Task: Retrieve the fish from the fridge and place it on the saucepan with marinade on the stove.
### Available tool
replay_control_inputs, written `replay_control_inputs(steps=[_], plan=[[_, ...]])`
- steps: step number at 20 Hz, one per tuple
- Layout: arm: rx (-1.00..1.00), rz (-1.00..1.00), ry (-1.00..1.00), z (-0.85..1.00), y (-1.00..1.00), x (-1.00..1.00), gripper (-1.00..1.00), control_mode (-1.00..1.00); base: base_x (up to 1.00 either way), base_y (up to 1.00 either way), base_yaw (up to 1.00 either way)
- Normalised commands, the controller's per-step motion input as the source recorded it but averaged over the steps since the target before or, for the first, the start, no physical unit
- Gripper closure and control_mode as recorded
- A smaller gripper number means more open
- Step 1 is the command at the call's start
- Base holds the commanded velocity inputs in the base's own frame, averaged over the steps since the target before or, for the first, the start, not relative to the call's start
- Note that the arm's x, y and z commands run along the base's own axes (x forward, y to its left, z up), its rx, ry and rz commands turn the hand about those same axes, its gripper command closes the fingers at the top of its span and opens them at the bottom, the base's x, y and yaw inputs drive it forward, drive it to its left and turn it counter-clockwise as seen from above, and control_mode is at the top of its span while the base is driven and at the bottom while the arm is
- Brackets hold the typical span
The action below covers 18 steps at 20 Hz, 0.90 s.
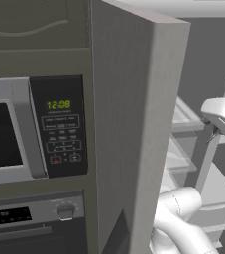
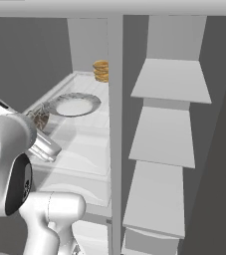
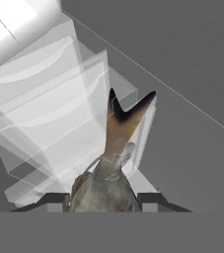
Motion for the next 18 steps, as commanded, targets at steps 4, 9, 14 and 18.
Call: replay_control_inputs(steps=[4,9,14,18], plan=[[0.00,0.00,0.00,0.00,0.00,0.00,1.00,1.00,-0.25,-0.05,0.00],[0.00,0.00,0.00,0.00,0.00,0.00,1.00,1.00,-0.89,-0.14,0.00],[0.00,0.00,0.00,0.00,0.00,0.00,1.00,1.00,-0.97,-0.03,0.00],[0.00,0.00,0.00,0.00,0.00,0.00,1.00,1.00,-0.86,-0.01,0.00]])
